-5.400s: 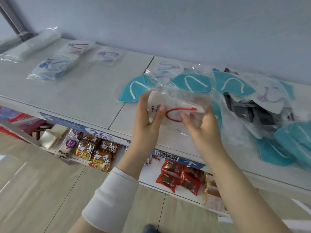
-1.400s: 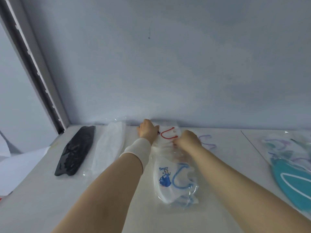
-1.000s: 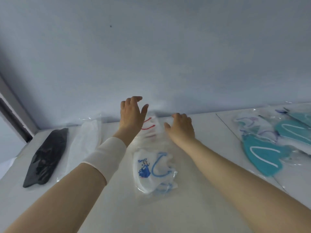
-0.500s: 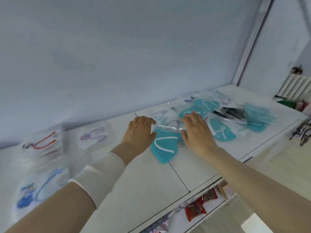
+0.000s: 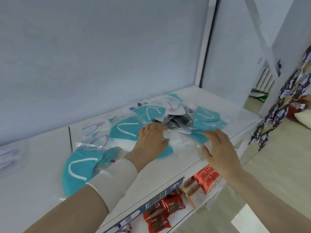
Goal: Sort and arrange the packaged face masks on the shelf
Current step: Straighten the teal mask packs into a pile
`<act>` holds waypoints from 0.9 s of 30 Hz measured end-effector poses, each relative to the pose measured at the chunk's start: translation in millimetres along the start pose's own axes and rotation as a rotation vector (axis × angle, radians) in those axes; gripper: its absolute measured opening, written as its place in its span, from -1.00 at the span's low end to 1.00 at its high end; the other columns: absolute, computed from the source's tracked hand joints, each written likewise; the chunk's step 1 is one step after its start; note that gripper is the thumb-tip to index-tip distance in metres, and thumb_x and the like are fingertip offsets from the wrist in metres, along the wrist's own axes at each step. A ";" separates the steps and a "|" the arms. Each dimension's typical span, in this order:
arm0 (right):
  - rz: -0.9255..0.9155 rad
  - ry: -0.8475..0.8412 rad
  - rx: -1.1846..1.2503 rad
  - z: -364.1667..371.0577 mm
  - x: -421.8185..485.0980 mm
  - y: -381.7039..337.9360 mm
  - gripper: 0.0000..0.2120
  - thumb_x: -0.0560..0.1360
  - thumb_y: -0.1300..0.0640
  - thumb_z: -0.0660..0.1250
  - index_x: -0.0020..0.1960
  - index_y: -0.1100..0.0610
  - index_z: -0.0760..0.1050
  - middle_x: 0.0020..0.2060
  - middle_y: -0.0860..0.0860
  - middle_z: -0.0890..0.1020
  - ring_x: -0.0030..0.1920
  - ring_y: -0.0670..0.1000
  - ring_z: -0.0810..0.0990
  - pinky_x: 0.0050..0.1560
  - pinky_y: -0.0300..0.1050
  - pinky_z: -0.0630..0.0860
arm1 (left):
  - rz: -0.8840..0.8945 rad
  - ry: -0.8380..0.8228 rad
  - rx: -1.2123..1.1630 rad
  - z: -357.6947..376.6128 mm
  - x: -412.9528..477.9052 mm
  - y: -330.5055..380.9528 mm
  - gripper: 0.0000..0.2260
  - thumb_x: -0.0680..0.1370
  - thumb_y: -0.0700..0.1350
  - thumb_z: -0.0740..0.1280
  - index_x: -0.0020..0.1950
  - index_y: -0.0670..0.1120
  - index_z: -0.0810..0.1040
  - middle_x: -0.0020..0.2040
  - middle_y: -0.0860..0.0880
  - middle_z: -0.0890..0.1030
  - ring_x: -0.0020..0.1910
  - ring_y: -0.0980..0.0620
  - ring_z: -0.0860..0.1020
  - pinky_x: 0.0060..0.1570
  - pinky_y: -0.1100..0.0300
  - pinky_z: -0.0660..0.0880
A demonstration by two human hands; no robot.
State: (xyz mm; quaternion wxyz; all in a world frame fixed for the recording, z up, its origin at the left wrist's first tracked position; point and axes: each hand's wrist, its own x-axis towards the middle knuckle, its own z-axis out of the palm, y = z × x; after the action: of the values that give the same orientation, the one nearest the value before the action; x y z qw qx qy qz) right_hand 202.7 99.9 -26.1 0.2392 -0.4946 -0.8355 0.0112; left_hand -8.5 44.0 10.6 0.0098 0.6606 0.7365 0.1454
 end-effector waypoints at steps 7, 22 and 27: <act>0.066 -0.120 0.033 1.1 74.6 42.3 -0.57 0.49 0.07 0.33 0.31 0.19 0.38 0.24 0.18 0.45 0.33 0.20 0.34 0.31 0.03 0.30 | -0.280 0.010 -0.049 2.9 98.5 -34.2 -0.45 0.57 0.08 0.24 0.49 -0.07 0.19 0.46 -0.14 0.25 0.45 -0.14 0.20 0.39 0.01 0.12; 0.214 -0.391 0.205 28.7 182.8 94.7 -0.04 0.21 -0.30 0.45 0.45 0.09 0.21 0.29 0.11 0.43 0.31 0.16 0.34 0.28 0.03 0.30 | -0.490 0.095 -0.079 -18.5 128.8 -68.4 -0.41 0.39 0.05 0.49 0.35 -0.04 0.36 0.23 -0.09 0.44 0.21 -0.08 0.42 0.22 0.07 0.33; 0.196 -0.372 0.366 32.5 202.4 111.4 -0.24 0.26 -0.16 0.51 0.34 0.14 0.38 0.19 0.12 0.50 0.23 0.16 0.43 0.25 0.04 0.38 | -0.556 0.311 -0.401 -53.2 110.9 -36.8 -0.82 0.43 -0.08 0.47 -0.01 -0.03 0.57 -0.20 0.00 0.58 -0.30 0.12 0.51 -0.26 0.37 0.42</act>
State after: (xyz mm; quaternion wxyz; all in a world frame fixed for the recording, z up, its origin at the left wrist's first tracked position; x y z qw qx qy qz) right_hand 200.6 332.2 -4.7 0.1649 -0.5112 -0.7972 0.2758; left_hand -69.3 138.4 72.8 0.0660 0.3904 0.8374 0.3769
